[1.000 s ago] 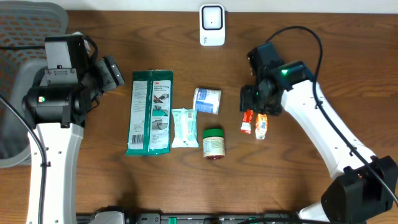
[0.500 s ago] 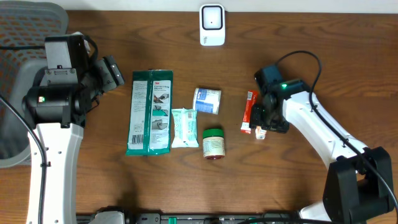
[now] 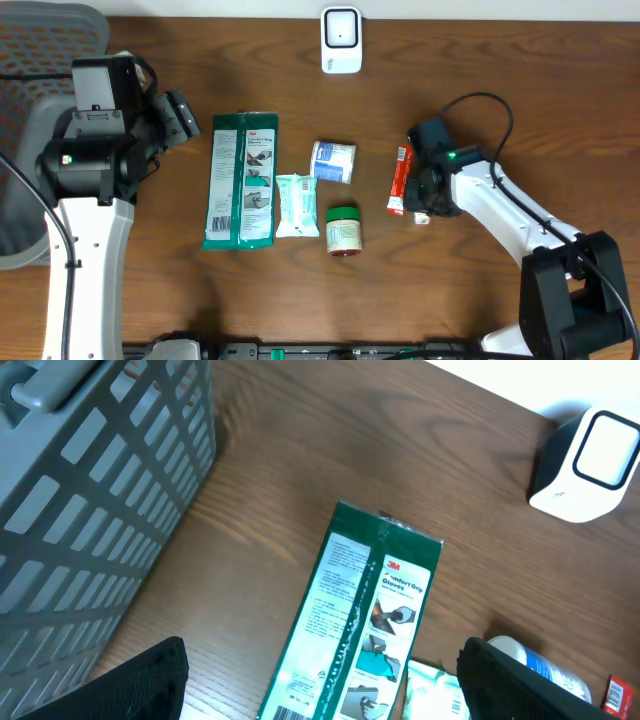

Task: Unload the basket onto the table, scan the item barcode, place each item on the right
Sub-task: 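Reach the right gripper down to the orange snack pack, then grasp the orange snack pack with the right gripper and lift it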

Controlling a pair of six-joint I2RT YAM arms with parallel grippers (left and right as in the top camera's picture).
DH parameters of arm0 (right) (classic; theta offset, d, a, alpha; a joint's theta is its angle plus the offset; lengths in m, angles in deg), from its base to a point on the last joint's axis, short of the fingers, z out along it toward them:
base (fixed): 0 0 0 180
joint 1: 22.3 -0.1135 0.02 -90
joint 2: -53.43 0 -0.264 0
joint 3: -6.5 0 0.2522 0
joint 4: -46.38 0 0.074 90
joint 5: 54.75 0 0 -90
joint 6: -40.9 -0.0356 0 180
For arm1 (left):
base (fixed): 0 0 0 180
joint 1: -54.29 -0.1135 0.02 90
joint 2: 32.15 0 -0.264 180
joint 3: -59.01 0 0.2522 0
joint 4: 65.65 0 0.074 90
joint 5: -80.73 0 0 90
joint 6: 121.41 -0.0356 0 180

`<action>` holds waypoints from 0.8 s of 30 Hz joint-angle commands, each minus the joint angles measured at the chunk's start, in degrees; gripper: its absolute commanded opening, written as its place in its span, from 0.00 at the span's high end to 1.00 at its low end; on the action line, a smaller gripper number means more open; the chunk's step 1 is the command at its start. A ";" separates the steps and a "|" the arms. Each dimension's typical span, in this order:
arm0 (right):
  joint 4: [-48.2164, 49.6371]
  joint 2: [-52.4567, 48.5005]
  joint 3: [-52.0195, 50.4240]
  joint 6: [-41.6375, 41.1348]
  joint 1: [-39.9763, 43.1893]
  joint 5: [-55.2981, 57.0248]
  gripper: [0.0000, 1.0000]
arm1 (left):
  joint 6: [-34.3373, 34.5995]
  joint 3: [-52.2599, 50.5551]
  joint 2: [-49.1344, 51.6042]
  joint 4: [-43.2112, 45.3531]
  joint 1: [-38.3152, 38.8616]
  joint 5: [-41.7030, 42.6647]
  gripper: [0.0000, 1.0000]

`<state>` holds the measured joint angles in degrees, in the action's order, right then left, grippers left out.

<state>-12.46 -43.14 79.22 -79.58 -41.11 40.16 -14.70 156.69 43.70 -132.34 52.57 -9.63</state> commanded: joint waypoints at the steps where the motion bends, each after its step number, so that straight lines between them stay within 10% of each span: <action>1: 1.07 1.25 0.22 -0.28 0.39 1.27 0.90 | -0.07 0.46 0.52 -0.17 -0.09 -0.11 0.14; 9: -4.35 4.94 6.51 8.09 0.39 -5.60 0.99 | -0.07 0.46 0.52 -0.20 -0.09 -0.11 0.14; 24: -5.40 12.72 11.52 30.38 15.10 -56.37 0.99 | -0.07 0.46 0.52 -0.17 -0.09 -0.11 0.14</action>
<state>-18.32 -30.51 90.06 -54.31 -28.69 -1.87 -14.70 156.69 43.73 -132.34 52.57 -9.61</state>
